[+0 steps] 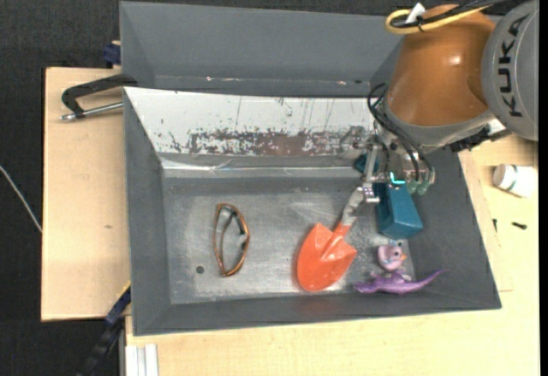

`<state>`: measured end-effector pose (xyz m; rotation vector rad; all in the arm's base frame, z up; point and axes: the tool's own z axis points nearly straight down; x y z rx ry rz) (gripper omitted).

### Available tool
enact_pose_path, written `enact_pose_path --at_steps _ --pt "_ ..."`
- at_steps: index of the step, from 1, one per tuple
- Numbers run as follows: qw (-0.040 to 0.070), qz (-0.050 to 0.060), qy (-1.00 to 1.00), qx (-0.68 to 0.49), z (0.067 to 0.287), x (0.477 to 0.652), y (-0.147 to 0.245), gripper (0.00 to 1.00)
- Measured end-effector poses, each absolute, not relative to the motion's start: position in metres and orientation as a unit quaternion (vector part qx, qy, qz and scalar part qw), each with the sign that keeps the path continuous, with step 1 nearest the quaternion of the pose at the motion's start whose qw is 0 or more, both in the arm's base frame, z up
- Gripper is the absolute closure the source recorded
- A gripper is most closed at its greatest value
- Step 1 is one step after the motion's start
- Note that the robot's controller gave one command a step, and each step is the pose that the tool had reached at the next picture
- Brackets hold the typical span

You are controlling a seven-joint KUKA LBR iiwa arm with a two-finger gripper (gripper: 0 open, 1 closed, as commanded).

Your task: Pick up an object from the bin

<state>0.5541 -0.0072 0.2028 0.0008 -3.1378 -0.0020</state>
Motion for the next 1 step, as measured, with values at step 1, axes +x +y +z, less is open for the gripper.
enact_pose_path --at_steps 1 --pt "-0.001 -0.001 -1.000 0.000 0.2061 0.5555 -0.0073 0.00"
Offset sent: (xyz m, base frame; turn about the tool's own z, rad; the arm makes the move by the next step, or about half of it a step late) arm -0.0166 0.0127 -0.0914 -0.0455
